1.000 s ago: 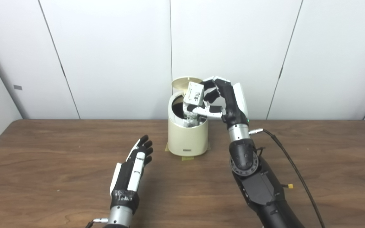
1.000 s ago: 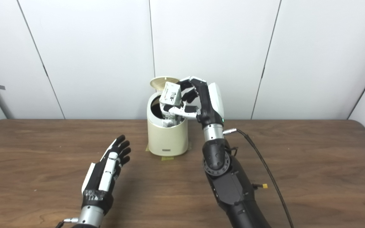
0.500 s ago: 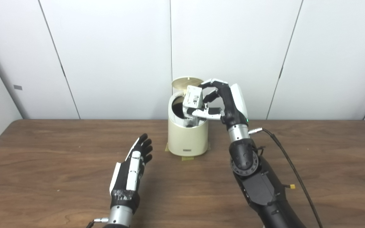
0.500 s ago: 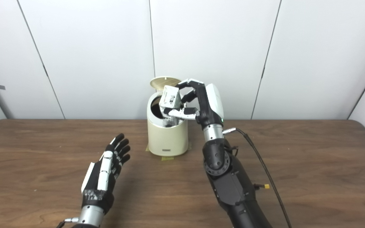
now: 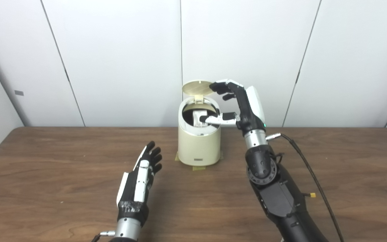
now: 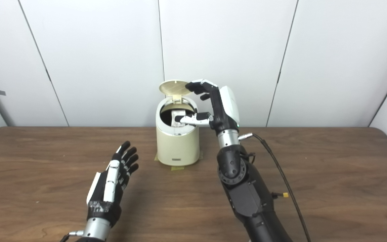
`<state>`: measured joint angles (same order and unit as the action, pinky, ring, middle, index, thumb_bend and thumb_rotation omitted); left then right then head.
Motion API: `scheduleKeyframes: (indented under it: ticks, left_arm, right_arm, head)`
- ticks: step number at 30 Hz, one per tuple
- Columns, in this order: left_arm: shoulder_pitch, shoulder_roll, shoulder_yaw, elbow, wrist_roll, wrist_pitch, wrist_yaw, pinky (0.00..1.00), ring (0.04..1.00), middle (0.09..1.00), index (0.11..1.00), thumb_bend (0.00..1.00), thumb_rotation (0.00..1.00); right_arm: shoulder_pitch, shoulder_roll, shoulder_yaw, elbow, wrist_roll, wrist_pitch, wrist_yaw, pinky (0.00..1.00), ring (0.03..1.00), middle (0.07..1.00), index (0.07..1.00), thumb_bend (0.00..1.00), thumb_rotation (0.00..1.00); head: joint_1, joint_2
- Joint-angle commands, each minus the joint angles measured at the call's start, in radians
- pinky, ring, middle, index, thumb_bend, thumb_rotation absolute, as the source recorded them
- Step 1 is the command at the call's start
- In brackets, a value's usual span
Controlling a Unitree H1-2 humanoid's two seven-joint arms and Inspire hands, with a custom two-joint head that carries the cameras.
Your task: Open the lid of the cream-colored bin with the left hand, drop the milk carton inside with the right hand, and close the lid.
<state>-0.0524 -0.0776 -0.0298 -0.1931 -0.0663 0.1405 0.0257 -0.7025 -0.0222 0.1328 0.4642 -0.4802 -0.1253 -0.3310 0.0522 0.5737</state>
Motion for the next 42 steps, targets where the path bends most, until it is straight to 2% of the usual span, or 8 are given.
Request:
scheduleKeyframes:
  ticks: [1, 12, 14, 17, 23, 32, 39, 42]
  left_arm:
    - [-0.039, -0.014, -0.001, -0.015, -0.006, -0.027, -0.003, 0.92, 0.925, 0.926, 0.952, 0.47, 0.94]
    - [-0.039, -0.01, -0.003, -0.018, -0.006, -0.033, -0.006, 0.93, 0.935, 0.937, 0.962, 0.45, 0.96]
    - [-0.039, -0.008, -0.003, -0.016, -0.006, -0.034, -0.007, 0.93, 0.936, 0.937, 0.962, 0.45, 0.96]
    - [-0.041, -0.003, 0.002, -0.012, -0.007, -0.036, -0.007, 0.94, 0.933, 0.935, 0.96, 0.45, 0.96]
    - [-0.05, -0.002, 0.021, -0.012, -0.014, -0.013, 0.0, 0.93, 0.93, 0.934, 0.959, 0.46, 0.93]
    - [-0.173, 0.035, 0.074, 0.004, -0.025, 0.074, 0.006, 0.94, 0.944, 0.947, 0.966, 0.44, 0.86]
    - [-0.338, 0.155, 0.068, 0.067, 0.016, 0.126, -0.028, 0.95, 0.947, 0.936, 0.951, 0.45, 0.89]
    - [-0.392, 0.186, 0.066, 0.096, 0.018, 0.138, -0.04, 0.94, 0.945, 0.934, 0.935, 0.45, 0.87]
  right_arm:
    - [-0.056, -0.002, -0.004, -0.045, 0.011, -0.007, 0.006, 0.6, 0.676, 0.662, 0.616, 0.92, 0.01]
    - [-0.051, 0.008, -0.015, -0.051, 0.034, -0.023, -0.004, 0.56, 0.624, 0.629, 0.6, 0.88, 0.0]
    - [-0.046, 0.014, -0.023, -0.059, 0.038, -0.034, -0.019, 0.45, 0.463, 0.523, 0.533, 0.6, 0.0]
    - [-0.035, 0.023, -0.036, -0.08, 0.021, -0.023, -0.062, 0.36, 0.427, 0.497, 0.511, 0.52, 0.0]
    - [-0.017, 0.019, -0.056, -0.13, 0.011, 0.022, -0.086, 0.34, 0.424, 0.5, 0.492, 0.5, 0.0]
    - [0.061, -0.019, -0.076, -0.267, 0.075, 0.087, 0.021, 0.37, 0.443, 0.493, 0.489, 0.5, 0.0]
    - [0.191, -0.014, -0.14, -0.515, 0.307, 0.388, 0.235, 0.43, 0.439, 0.508, 0.508, 0.51, 0.0]
    - [0.253, -0.024, -0.161, -0.61, 0.42, 0.496, 0.319, 0.52, 0.612, 0.66, 0.499, 0.5, 0.14]
  head:
    - [0.001, 0.001]
    - [-0.003, 0.005]
    - [-0.004, 0.005]
    - [-0.005, 0.005]
    - [-0.014, 0.007]
    - [-0.012, 0.002]
    - [-0.003, 0.004]
    - [0.001, 0.006]
